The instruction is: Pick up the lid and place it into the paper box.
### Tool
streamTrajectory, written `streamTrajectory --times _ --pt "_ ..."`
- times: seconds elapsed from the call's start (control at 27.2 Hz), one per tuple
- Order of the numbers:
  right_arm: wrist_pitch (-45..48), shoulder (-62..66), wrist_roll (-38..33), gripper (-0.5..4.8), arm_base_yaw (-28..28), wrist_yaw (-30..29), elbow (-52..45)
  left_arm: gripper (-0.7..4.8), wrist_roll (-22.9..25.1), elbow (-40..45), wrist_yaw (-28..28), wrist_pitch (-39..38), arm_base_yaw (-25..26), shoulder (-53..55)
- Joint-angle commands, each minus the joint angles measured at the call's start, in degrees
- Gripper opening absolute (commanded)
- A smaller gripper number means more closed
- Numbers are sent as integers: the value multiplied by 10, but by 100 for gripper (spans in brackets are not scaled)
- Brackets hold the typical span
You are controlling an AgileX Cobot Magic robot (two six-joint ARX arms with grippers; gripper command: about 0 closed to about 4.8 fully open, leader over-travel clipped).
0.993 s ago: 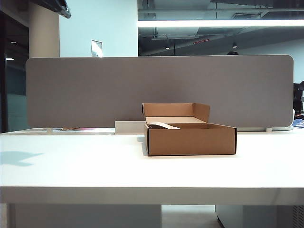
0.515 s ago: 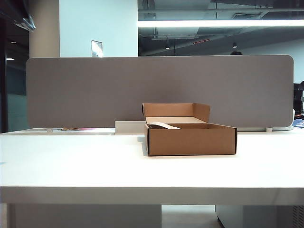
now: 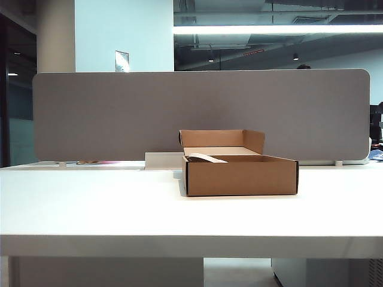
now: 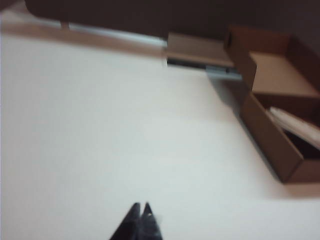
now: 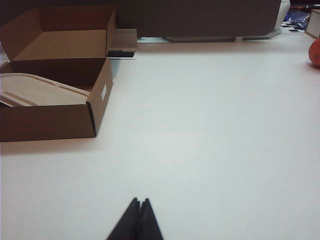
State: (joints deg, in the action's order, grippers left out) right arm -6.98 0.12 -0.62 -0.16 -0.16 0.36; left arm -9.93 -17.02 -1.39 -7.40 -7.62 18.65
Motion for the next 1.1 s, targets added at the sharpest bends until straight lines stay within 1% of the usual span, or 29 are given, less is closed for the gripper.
streamTrajectory --times 0.04,0.22,0.33,0.4,0.52,0.92,1.1 --pt "6 0 0 -8 0 2 -3 -6 0 40 4 24 11 -43" --pt "6 0 0 -8 0 2 -3 -6 -1 116 32 39 42 -121" --pt "6 0 0 -8 0 2 -3 -6 -2 127 39 37 59 -144" --pt "6 0 0 -8 0 2 -3 -6 0 131 53 37 59 -153" --pt "6 0 0 -8 0 2 -3 -6 0 142 52 37 60 -185" --pt "6 0 0 -8 0 2 -3 -6 5 166 50 37 60 -184" --pt "6 0 0 -8 0 2 -3 -6 20 166 52 37 59 -184"
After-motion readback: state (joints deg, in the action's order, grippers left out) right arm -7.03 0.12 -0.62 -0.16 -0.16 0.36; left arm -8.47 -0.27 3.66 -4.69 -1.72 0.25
